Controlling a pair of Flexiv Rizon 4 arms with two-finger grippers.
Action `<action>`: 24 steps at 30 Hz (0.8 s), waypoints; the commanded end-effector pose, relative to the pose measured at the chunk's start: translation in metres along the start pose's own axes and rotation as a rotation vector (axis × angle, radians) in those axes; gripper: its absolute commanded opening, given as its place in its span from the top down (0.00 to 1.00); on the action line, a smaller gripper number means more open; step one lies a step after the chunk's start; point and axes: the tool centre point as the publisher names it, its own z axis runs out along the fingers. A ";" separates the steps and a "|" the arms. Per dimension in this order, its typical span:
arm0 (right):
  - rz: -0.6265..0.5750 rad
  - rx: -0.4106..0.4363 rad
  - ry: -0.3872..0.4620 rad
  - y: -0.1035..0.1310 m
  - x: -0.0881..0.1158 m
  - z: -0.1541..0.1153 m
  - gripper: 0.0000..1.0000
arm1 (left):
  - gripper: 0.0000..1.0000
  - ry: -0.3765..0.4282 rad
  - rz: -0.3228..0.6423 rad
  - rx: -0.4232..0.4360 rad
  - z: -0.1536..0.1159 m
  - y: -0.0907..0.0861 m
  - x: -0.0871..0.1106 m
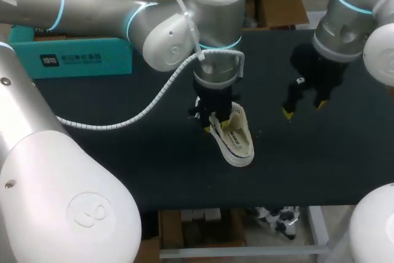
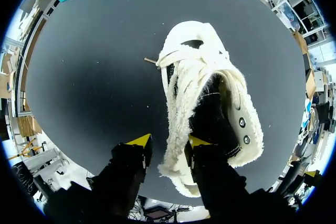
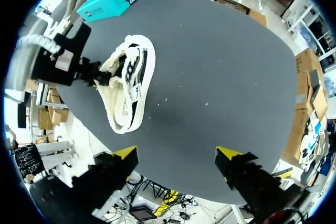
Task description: Open the shoe tongue, take the insole out of the shoe, put the insole back into the shoe, and pack the shoe into the shoebox
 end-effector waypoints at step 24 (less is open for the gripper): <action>-1.094 0.045 -0.169 -0.014 -0.053 -0.037 0.00 | 1.00 0.206 0.552 0.172 -0.032 -0.031 -0.020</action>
